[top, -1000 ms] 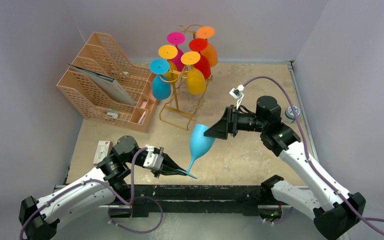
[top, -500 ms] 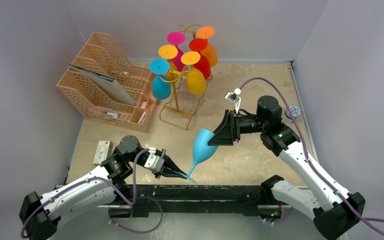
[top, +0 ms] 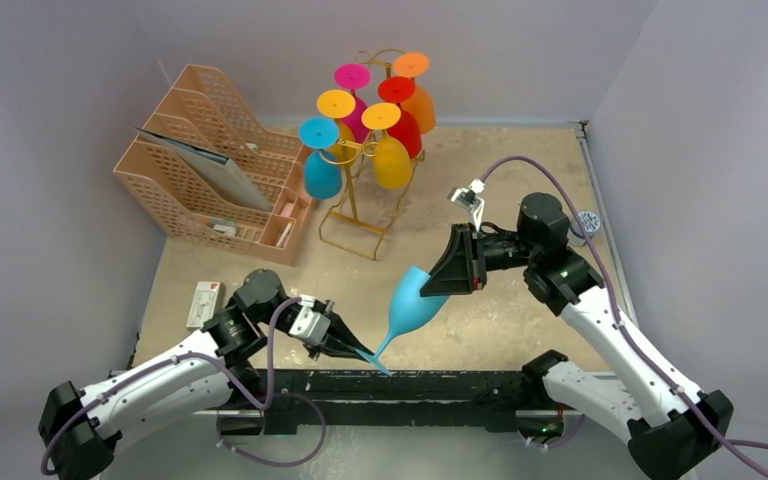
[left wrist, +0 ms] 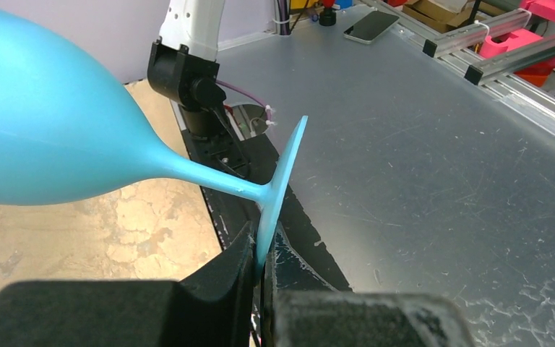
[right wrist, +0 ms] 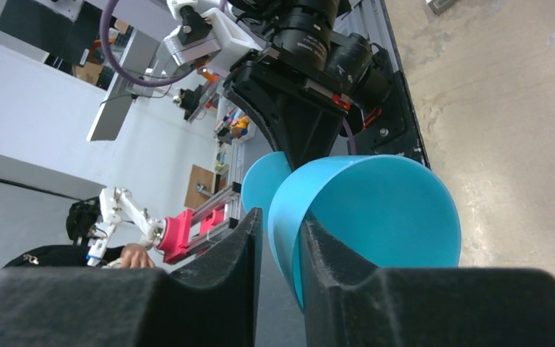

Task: Take the wine glass off the wine glass rack
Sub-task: Place the wine glass at the center of the board.

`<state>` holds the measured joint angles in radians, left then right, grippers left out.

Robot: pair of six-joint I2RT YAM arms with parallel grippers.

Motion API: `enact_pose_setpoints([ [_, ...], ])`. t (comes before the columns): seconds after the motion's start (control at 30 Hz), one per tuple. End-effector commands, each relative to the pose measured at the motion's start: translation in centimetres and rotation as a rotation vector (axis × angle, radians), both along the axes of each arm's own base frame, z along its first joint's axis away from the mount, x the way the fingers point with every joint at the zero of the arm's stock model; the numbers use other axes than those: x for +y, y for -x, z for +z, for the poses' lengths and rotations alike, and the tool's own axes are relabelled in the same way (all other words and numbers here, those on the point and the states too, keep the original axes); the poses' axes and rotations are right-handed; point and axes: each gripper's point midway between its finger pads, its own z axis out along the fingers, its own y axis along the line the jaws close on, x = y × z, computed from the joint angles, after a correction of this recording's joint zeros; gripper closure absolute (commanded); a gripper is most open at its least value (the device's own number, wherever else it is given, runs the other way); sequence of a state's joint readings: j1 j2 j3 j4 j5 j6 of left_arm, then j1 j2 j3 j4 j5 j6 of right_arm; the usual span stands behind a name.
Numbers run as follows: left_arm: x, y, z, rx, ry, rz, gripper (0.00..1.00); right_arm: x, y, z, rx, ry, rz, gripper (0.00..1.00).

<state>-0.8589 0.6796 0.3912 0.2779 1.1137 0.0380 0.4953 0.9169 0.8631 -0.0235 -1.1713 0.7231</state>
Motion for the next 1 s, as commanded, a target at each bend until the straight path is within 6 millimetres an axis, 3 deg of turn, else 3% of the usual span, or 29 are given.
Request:
enact_pose_setpoints([
  [0.0, -0.1, -0.1, 1.3, -0.012, 0.012, -0.003, 1.0, -0.3, 1.1, 2.2, -0.072, -0.074, 0.046, 0.75],
  [0.07, -0.1, -0.1, 1.2, -0.011, 0.008, -0.003, 1.0, -0.3, 1.2, 2.5, -0.071, -0.084, 0.055, 0.76],
  [0.3, -0.2, -0.3, 1.1, -0.011, 0.004, 0.009, 1.0, -0.4, 1.4, 2.3, -0.076, -0.083, 0.065, 0.99],
  [0.43, -0.3, -0.8, 0.9, -0.008, 0.0, 0.042, 0.99, -0.6, 1.6, 2.3, -0.081, -0.076, 0.065, 1.0],
  [0.6, -0.2, -1.3, 1.1, -0.001, 0.01, 0.098, 0.72, -0.7, 1.0, 1.4, -0.161, -0.056, -0.02, 1.0],
  [0.63, -0.2, -1.4, 1.2, 0.0, 0.013, 0.109, 0.56, -0.9, 1.0, 1.2, -0.172, -0.05, -0.032, 1.0],
  [0.67, -0.1, -1.6, 1.4, 0.002, 0.015, 0.126, 0.46, -1.0, 1.2, 1.1, -0.178, -0.044, -0.035, 1.0],
  [0.8, 0.2, -2.6, 2.0, 0.031, -0.027, 0.215, 0.29, -1.7, 1.9, 0.9, -0.231, -0.025, -0.045, 1.0],
  [0.97, 1.1, -5.5, 1.5, 0.113, -0.201, 0.436, 0.22, -2.1, 1.4, -0.3, -0.286, 0.018, -0.118, 1.0],
])
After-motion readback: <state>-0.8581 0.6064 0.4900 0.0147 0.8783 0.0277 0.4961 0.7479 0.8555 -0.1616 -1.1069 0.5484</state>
